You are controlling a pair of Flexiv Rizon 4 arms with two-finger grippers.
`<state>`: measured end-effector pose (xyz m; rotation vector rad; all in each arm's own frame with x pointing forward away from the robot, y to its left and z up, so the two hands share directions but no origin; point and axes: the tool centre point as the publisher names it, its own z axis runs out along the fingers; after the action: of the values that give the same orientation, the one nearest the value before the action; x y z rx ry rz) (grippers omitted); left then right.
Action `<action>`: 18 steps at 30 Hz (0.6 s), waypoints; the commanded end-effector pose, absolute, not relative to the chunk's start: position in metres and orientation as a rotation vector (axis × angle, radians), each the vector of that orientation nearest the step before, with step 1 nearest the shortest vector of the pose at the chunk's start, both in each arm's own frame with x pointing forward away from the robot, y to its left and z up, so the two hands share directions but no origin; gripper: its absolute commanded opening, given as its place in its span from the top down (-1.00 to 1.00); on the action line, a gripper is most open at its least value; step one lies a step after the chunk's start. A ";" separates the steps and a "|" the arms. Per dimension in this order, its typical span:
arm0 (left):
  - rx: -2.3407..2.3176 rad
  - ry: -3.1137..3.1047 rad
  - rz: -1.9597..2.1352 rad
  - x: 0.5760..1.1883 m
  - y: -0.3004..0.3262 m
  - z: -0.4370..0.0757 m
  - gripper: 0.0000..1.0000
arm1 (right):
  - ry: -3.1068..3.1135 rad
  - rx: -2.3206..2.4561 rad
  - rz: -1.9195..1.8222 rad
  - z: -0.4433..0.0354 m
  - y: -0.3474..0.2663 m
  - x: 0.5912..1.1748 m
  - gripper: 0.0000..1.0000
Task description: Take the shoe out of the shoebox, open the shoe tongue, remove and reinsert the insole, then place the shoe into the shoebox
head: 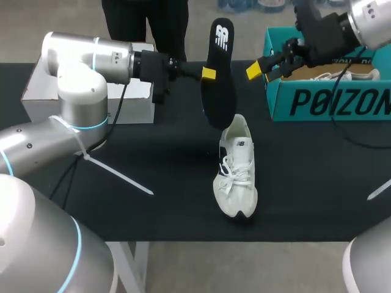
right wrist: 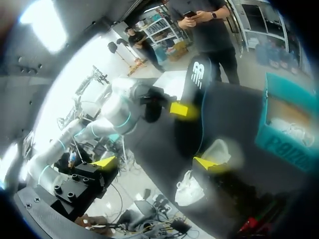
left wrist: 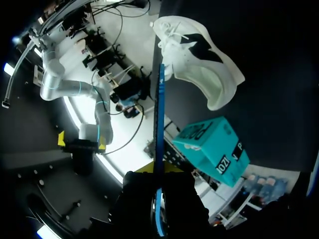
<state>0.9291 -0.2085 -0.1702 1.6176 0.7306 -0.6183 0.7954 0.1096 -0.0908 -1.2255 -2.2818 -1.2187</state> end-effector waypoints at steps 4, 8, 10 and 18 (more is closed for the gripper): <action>1.617 0.729 -0.616 0.930 -0.210 -0.171 1.00 | -2.128 -0.983 -1.432 -0.107 0.120 0.814 -1.00; 1.617 0.729 -0.616 0.930 -0.210 -0.171 1.00 | -2.136 -0.978 -1.442 -0.114 0.118 0.830 -1.00; 1.617 0.729 -0.616 0.930 -0.210 -0.171 1.00 | -2.137 -0.980 -1.441 -0.118 0.117 0.836 -1.00; 1.617 0.729 -0.616 0.930 -0.210 -0.171 1.00 | -2.153 -0.980 -1.414 -0.139 0.115 0.863 -1.00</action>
<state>0.9289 -0.2083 -0.1700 1.6180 0.7309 -0.6181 0.8478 0.1101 -0.1359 -1.0312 -2.1781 -1.4276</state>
